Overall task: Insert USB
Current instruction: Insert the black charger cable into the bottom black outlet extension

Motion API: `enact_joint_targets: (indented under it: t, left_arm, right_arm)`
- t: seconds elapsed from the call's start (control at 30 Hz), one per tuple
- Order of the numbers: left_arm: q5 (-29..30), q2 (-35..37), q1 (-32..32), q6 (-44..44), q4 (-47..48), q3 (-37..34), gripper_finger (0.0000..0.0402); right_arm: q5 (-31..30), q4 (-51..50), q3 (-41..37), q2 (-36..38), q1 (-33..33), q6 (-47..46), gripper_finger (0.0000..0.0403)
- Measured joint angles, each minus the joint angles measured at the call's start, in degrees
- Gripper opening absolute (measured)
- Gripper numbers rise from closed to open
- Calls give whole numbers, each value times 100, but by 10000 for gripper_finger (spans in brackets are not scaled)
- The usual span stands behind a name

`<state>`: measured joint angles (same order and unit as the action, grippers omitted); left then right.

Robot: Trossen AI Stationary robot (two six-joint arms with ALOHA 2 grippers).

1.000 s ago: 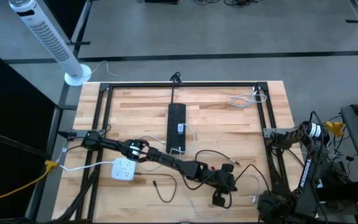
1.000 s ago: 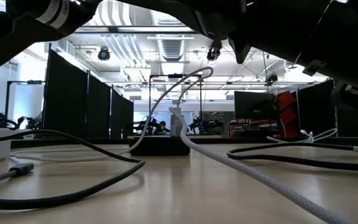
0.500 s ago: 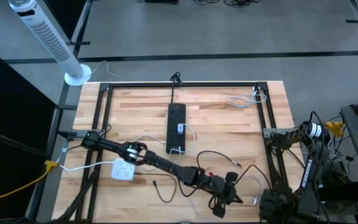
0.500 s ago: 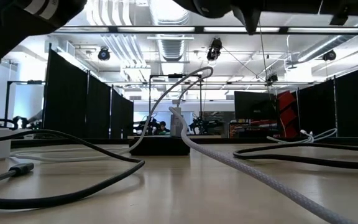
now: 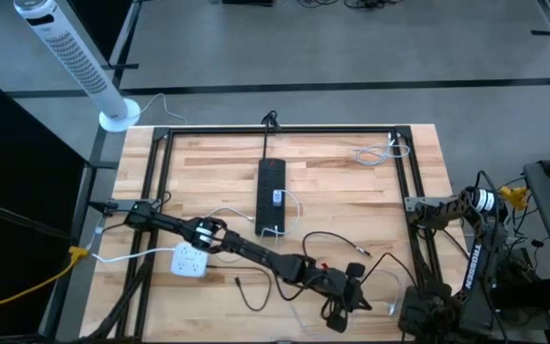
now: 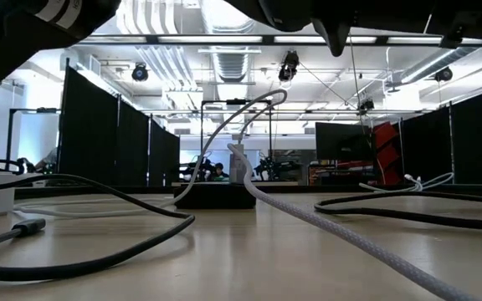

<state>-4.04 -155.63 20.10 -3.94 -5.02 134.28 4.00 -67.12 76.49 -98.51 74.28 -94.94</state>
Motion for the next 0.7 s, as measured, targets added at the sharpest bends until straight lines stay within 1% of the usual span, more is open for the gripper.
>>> enact_joint_targets:
  t: [0.13,0.33,0.7]
  left_arm:
    - [4,-1,-17,0,27,0,0]
    - [7,-4,-22,-1,197,0,0]
    - [14,-6,-22,-1,258,0,0]
  right_arm:
    - [-59,-3,-2,3,0,7,17]
    - [-345,-12,-25,5,-2,139,17]
    - [-353,34,-87,10,-2,214,17]
